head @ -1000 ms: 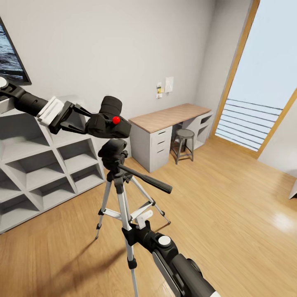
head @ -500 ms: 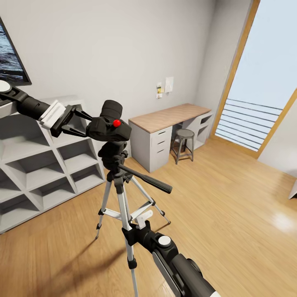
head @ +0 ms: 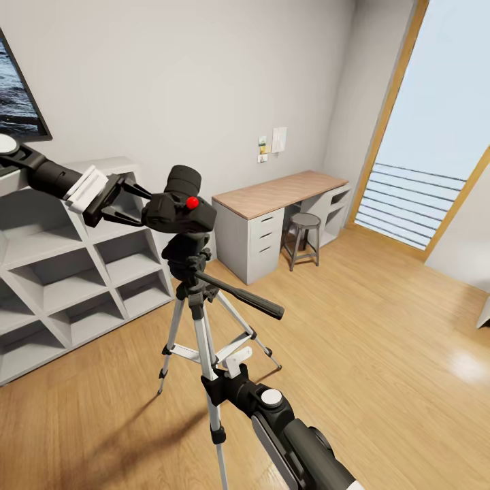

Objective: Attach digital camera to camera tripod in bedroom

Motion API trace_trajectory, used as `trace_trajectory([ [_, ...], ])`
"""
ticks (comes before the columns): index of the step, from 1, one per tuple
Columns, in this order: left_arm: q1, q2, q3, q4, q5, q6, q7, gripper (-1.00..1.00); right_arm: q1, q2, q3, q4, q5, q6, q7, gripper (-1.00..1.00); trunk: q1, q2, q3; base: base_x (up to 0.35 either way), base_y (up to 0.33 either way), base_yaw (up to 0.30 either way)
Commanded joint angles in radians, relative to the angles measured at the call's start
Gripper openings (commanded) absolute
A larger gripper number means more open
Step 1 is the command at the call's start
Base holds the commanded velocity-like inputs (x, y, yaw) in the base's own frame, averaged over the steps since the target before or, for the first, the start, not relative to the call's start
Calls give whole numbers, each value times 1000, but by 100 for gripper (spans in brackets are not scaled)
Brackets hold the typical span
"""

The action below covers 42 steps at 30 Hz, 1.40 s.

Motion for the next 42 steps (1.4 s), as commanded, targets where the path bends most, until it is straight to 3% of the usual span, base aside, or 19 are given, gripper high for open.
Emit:
trace_trajectory([
  [1,-2,2,-5,-1,10,-4,0,-100,-1,0,1,0,-9,5,0,-100,1,-2,-2,0,0,0],
  [42,-30,3,-1,-11,13,48,-9,-100,1,0,3,3,-7,7,-1,-100,1,-2,-2,0,0,0],
])
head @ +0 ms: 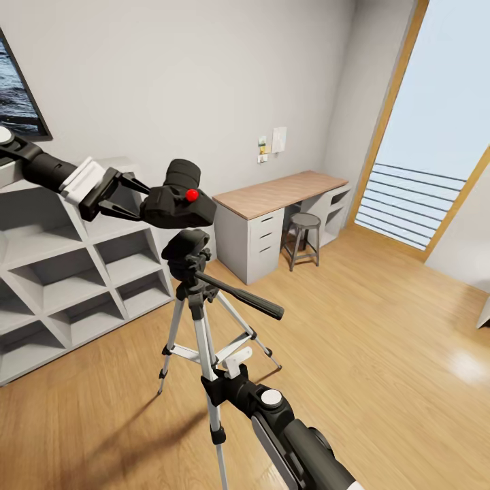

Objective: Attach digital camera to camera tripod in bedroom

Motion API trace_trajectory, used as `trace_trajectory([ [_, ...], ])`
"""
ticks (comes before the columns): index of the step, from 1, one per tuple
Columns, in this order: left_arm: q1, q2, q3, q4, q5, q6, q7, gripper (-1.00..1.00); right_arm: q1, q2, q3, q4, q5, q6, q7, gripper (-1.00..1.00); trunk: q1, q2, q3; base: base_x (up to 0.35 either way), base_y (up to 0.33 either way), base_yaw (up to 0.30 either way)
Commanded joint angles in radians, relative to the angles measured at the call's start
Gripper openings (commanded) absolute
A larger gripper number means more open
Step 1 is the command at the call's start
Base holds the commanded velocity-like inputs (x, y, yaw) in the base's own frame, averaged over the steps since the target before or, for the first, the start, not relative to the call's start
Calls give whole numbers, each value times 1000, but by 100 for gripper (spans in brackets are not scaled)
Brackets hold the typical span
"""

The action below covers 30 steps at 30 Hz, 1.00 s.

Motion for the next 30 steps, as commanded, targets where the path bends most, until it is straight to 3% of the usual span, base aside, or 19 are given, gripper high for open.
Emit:
trace_trajectory([
  [1,-5,1,-8,-3,10,-8,0,-100,-1,0,1,3,-6,7,1,-100,1,-2,-2,0,0,0],
  [6,-8,5,-9,-17,20,-7,-2,-100,-1,0,1,3,-6,6,1,-100,1,-2,-2,0,0,0],
  [20,-9,31,-34,-93,94,-6,-9,-100,1,0,1,3,-6,7,1,-100,1,-2,-2,0,0,0],
  [30,-10,34,-77,-101,120,-6,-14,-100,1,-1,1,3,-6,7,1,-100,1,-2,-2,0,0,0],
])
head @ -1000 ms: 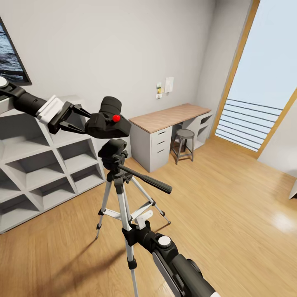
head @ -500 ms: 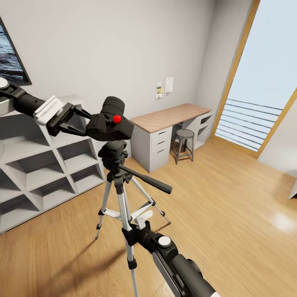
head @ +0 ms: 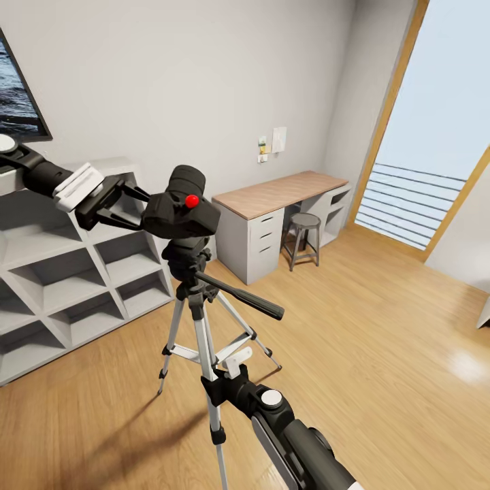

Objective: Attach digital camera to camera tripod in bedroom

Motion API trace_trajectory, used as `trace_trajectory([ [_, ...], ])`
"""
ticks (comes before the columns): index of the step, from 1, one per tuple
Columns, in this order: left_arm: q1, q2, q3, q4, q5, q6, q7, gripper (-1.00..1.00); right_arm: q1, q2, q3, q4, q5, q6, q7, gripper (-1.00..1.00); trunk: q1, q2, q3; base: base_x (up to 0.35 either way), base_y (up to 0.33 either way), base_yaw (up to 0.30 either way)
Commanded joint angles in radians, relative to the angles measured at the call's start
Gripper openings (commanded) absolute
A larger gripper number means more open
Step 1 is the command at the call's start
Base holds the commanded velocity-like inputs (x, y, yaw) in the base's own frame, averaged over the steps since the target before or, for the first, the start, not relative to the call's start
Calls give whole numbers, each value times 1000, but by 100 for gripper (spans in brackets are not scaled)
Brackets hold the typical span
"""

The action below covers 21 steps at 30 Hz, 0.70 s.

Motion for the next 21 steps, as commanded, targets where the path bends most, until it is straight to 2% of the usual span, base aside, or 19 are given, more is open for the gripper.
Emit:
trace_trajectory([
  [1,-4,1,-10,-1,11,-9,1,-100,-1,0,1,4,-6,8,1,-100,1,-2,-2,0,0,0],
  [6,-7,1,-20,-2,12,-8,0,-100,-1,1,1,4,-5,8,1,-100,1,-2,-2,0,0,0],
  [12,-36,-3,-74,-2,14,0,0,-100,-1,1,2,4,-5,8,0,-100,1,-2,-2,0,0,0],
  [21,-62,-8,-108,-2,16,11,0,-100,-1,1,2,4,-5,8,0,-100,1,-2,-2,0,0,0],
])
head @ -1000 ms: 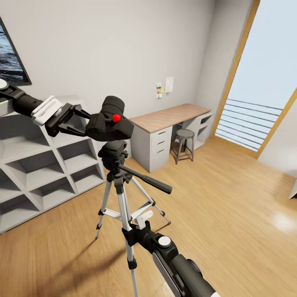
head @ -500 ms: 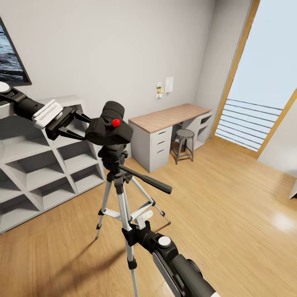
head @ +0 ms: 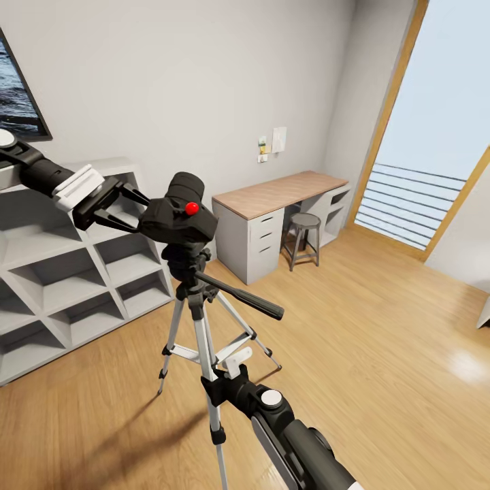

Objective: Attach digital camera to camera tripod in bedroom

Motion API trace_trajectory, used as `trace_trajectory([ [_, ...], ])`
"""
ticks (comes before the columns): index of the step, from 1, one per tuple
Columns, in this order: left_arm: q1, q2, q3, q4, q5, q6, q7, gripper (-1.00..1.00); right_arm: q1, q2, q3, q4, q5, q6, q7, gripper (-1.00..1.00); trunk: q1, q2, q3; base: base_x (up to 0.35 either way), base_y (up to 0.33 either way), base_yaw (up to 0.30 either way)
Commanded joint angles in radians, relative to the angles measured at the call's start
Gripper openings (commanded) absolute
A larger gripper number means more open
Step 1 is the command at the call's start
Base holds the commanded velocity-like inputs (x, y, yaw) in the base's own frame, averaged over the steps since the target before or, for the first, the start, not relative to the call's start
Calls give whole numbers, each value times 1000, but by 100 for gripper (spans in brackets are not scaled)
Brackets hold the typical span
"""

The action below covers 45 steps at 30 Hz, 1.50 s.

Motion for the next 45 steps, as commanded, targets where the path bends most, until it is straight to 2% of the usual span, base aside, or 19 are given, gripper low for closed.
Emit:
trace_trajectory([
  [1,-5,0,-10,-1,10,-9,1,-100,-1,0,1,5,-6,7,0,-100,1,-2,-2,0,0,0],
  [21,-8,-1,-13,0,10,-4,1,-100,-1,0,2,6,-6,7,0,-100,1,-2,-2,0,0,0],
  [22,-8,-1,-13,0,10,-4,1,100,-1,0,2,6,-6,7,0,-100,1,-2,-2,0,0,0],
  [45,-8,0,-12,-1,10,-2,1,100,-1,0,2,6,-6,7,0,-100,1,-2,-2,0,0,0],
])
